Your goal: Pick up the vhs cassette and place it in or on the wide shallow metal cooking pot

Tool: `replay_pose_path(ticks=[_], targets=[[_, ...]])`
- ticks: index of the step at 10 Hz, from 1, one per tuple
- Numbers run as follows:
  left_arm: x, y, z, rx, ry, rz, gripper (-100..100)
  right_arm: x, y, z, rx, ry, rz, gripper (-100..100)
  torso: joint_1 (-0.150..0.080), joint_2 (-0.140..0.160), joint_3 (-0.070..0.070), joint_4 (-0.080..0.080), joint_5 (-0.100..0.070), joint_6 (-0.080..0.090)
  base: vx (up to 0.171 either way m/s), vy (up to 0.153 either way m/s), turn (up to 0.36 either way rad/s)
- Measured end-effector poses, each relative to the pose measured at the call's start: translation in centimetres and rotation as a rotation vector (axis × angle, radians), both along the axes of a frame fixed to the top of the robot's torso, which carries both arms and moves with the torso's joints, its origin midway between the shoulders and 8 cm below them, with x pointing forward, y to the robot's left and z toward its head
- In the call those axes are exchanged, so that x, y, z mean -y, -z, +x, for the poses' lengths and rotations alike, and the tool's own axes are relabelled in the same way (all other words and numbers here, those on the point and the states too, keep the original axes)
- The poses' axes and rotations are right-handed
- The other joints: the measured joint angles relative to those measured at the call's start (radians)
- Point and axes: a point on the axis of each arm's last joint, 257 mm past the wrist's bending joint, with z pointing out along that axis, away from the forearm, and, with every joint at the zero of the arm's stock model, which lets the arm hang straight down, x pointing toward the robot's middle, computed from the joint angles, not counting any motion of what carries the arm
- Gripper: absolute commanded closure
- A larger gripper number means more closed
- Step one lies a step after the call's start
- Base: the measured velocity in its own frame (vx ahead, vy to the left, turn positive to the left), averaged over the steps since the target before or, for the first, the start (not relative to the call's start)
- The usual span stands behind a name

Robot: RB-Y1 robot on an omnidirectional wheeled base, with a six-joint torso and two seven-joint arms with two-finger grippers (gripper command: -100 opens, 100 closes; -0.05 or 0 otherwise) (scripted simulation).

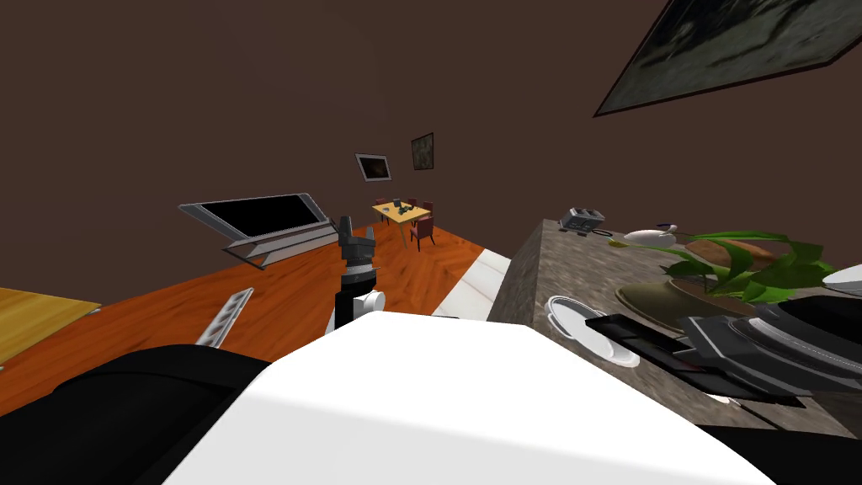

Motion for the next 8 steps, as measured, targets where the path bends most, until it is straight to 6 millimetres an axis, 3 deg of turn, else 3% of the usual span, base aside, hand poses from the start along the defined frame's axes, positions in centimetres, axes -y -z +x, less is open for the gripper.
replay_pose_path(ticks=[4,5,8], targets=[[0.0,0.0,0.0,0.0,0.0,0.0,0,0.8,-0.2,-3.3,-0.046,0.023,-0.024,100,0.001,0.004,0.002,0.001,0.001,0.001,0.093,-0.093,0.037],[0.0,0.0,0.0,0.0,0.0,0.0,0,0.9,-0.2,-3.4,-0.047,0.022,-0.028,-100,0.004,0.008,0.004,0.002,0.001,0.001,0.008,-0.009,0.003],[0.0,0.0,0.0,0.0,0.0,0.0,0,0.9,-0.2,-3.3,-0.046,0.021,-0.028,-100,0.008,0.011,0.007,0.003,0.002,0.001,0.0,0.0,0.0]])
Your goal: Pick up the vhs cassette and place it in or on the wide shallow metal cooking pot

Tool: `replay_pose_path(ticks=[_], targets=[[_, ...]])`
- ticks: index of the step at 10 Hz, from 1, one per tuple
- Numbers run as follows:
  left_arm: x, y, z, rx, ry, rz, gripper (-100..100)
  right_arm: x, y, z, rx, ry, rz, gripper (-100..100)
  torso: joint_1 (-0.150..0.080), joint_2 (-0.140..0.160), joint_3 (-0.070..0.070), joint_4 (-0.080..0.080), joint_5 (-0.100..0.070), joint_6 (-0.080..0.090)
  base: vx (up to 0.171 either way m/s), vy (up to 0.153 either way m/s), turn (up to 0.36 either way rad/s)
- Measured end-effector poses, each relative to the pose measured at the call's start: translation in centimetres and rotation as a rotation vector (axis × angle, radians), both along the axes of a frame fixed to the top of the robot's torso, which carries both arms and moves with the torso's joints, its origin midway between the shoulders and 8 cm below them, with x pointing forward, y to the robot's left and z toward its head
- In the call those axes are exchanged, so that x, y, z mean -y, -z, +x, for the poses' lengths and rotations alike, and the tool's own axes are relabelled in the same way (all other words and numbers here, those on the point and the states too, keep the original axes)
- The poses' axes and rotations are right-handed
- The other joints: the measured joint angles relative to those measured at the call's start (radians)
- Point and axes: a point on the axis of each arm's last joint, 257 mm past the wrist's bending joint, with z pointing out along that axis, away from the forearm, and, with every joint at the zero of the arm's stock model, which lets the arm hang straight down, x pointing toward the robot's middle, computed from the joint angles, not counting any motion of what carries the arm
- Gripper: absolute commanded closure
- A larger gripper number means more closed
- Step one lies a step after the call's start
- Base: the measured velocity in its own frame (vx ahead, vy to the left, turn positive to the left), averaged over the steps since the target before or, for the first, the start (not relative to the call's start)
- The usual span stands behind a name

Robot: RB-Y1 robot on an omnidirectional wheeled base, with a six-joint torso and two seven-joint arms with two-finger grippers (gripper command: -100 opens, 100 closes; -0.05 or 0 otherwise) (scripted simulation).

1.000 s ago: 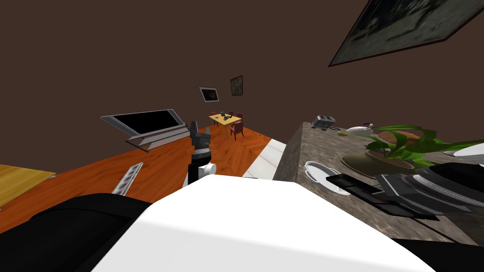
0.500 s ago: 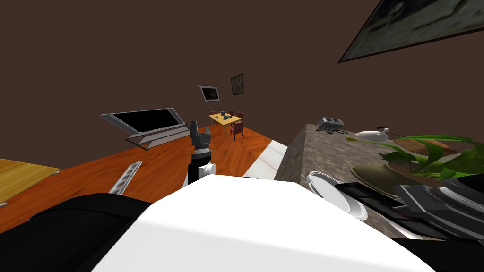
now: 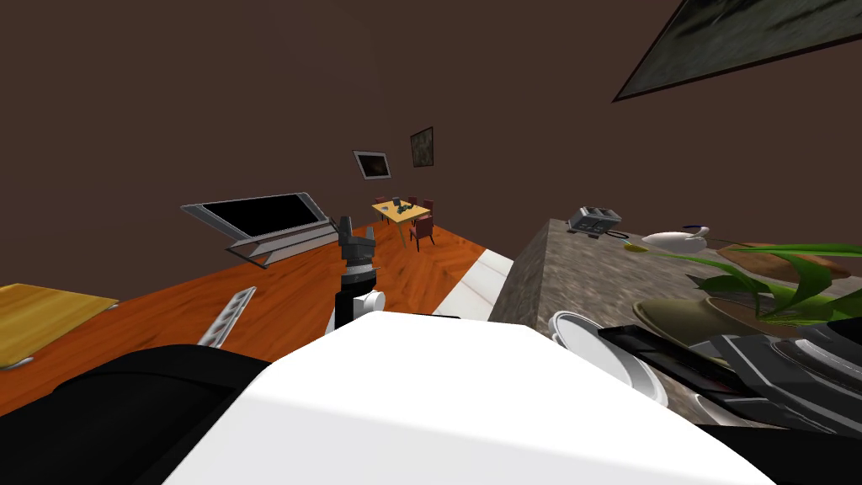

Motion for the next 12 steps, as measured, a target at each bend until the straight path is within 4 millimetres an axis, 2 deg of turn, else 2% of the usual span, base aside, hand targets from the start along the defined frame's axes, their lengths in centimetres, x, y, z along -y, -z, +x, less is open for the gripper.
replay_pose_path(ticks=[1,2,3,6,9,10,12], targets=[[0.0,0.0,0.0,0.0,0.0,0.0,0,0.0,0.0,0.0,0.0,0.0,0.0,-100,0.0,0.0,0.0,0.0,0.0,0.0,0.0,0.0,0.0],[0.0,0.0,0.0,0.0,0.0,0.0,0,0.0,0.0,0.0,0.0,0.0,0.0,0,0.0,0.0,0.0,0.0,0.0,0.0,0.0,0.0,0.0],[0.0,0.0,0.0,0.0,0.0,0.0,0,0.0,0.0,0.0,0.0,0.0,0.0,-100,0.0,0.0,0.0,0.0,0.0,0.0,-0.029,-0.053,-0.075],[0.0,0.0,0.0,0.0,0.0,0.0,0,-1.4,-1.7,1.3,0.013,-0.01,0.013,-100,-0.005,0.005,0.003,0.001,-0.001,0.0,-0.057,-0.073,-0.042],[0.0,0.0,0.0,0.0,0.0,0.0,0,-2.8,-3.4,2.3,0.024,-0.018,0.027,-100,0.001,0.001,0.001,0.0,0.0,0.0,-0.001,0.002,0.001],[0.0,0.0,0.0,0.0,0.0,0.0,0,-2.9,-3.5,2.3,0.023,-0.018,0.03,0,0.001,0.001,0.0,0.0,0.0,0.0,0.0,0.0,0.0],[0.0,0.0,0.0,0.0,0.0,0.0,0,-2.8,-3.5,2.3,0.023,-0.018,0.03,0,0.0,0.001,0.0,0.0,0.0,0.0,0.0,0.0,0.0]])
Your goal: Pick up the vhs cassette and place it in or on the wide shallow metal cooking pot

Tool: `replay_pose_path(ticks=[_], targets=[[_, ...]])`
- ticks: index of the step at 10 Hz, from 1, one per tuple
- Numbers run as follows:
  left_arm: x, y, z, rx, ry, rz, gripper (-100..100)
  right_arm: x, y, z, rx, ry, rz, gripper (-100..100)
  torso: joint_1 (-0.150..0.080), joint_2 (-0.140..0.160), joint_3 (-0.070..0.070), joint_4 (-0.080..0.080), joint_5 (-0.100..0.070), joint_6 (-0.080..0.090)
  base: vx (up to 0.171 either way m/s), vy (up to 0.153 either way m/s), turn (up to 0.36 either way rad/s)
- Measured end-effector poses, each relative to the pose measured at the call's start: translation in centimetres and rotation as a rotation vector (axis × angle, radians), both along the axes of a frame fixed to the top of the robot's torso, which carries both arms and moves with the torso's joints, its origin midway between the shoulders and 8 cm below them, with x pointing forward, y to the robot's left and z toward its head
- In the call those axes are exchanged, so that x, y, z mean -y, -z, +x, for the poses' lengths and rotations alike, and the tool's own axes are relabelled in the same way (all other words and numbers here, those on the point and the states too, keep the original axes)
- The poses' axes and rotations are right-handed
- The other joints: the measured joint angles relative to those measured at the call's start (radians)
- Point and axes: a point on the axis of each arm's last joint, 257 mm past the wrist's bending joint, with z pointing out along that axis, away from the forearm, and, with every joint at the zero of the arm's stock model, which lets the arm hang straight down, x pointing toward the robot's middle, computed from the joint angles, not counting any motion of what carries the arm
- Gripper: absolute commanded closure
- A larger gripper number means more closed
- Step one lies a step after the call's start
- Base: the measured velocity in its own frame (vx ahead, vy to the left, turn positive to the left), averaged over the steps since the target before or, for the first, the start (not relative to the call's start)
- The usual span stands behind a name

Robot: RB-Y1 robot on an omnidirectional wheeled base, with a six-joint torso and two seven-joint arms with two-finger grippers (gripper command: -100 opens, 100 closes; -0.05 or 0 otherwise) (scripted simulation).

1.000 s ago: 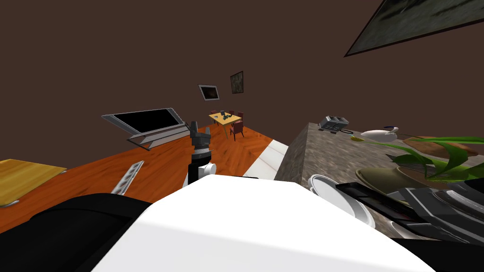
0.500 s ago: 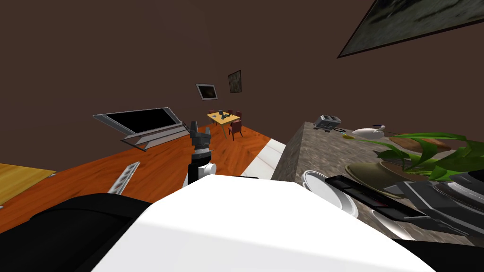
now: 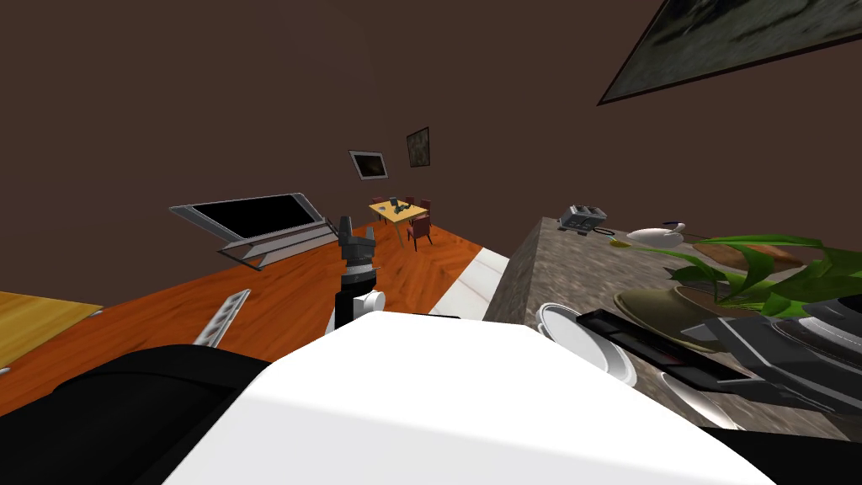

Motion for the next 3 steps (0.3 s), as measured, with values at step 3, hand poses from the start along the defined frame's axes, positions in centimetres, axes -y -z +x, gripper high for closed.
replay_pose_path(ticks=[3], targets=[[0.0,0.0,0.0,0.0,0.0,0.0,0,0.0,0.0,0.0,0.0,0.0,0.0,0,0.0,0.0,0.0,0.0,0.0,0.0,0.0,0.0,0.0]])
